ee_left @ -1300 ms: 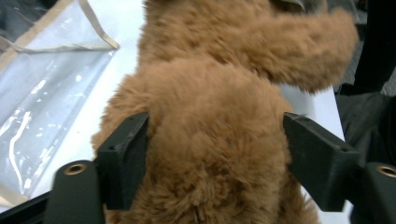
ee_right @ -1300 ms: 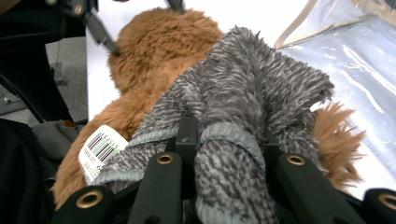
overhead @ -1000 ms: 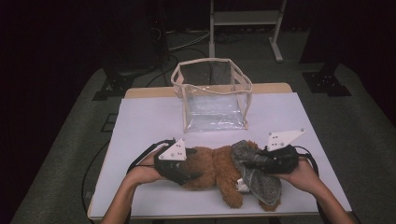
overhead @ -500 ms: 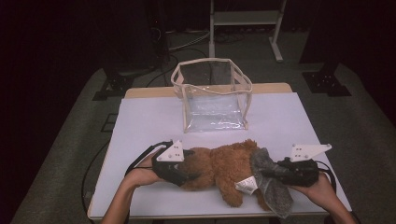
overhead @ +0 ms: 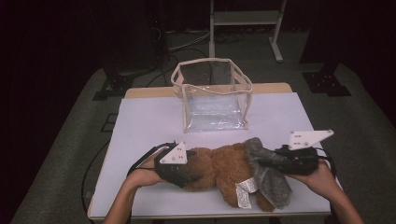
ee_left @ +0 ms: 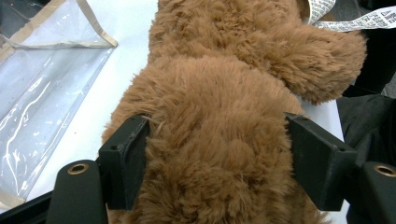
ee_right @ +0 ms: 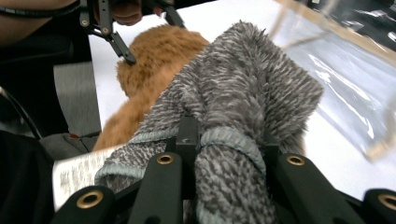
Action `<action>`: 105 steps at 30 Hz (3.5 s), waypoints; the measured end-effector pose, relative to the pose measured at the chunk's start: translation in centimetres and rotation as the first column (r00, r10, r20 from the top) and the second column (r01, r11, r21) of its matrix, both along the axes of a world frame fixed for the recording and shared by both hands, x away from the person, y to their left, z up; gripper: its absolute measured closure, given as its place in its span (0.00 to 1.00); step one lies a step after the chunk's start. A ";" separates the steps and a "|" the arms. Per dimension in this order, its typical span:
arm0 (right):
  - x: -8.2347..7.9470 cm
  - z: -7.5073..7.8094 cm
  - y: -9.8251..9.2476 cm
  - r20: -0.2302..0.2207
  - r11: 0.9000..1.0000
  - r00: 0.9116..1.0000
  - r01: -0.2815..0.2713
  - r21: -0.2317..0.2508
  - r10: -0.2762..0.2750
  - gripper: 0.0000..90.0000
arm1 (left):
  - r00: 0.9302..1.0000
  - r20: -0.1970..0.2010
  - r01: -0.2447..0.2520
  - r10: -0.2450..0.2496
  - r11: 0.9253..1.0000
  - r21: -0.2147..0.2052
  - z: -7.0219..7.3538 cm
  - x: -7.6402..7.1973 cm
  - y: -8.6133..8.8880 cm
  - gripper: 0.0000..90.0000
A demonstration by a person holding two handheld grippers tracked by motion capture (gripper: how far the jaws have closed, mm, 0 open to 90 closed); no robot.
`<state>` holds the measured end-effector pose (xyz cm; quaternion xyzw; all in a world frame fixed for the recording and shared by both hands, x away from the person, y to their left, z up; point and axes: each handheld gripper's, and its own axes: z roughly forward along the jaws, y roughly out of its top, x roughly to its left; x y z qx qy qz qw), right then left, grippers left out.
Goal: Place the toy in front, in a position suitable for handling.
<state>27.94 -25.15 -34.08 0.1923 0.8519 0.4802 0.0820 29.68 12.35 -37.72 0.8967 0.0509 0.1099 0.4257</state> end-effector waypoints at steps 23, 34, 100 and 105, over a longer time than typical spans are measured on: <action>1.9 -0.2 4.5 -0.015 0.996 0.997 -0.070 -0.046 0.069 0.79 | 1.000 0.011 0.011 -0.011 1.000 0.018 0.0 -0.4 -0.1 0.30; -1.6 -3.7 -1.1 -0.047 0.999 0.998 0.031 0.030 -0.029 0.79 | 1.000 0.000 -0.002 0.002 1.000 0.013 -0.1 -0.4 0.1 0.30; 4.4 0.9 7.9 -0.053 0.981 0.991 -0.127 -0.146 0.121 0.78 | 0.997 0.035 0.070 -0.072 0.995 0.076 -0.2 -2.5 0.1 0.30; 4.0 -0.1 6.9 -0.076 0.986 0.992 -0.111 -0.122 0.102 0.79 | 0.998 0.038 0.052 -0.052 0.999 0.009 0.2 -2.4 0.5 0.26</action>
